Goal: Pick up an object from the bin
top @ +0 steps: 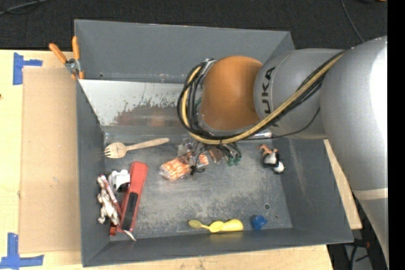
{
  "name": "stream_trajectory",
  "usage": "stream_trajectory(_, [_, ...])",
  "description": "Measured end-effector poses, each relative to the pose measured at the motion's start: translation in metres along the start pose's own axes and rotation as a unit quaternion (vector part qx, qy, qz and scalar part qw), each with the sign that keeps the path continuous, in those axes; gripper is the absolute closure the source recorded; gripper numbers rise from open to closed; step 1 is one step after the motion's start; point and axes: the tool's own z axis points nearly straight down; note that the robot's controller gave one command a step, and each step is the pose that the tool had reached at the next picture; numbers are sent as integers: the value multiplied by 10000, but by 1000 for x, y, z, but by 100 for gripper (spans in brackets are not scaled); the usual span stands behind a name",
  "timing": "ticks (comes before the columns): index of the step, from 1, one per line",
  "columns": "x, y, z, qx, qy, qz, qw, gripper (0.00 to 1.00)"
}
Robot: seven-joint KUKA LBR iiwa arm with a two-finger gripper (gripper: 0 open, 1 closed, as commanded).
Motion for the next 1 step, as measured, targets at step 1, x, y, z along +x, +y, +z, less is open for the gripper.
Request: stream_trajectory(1, [3, 1, -13, -11, 51, 3, 10000, 100])
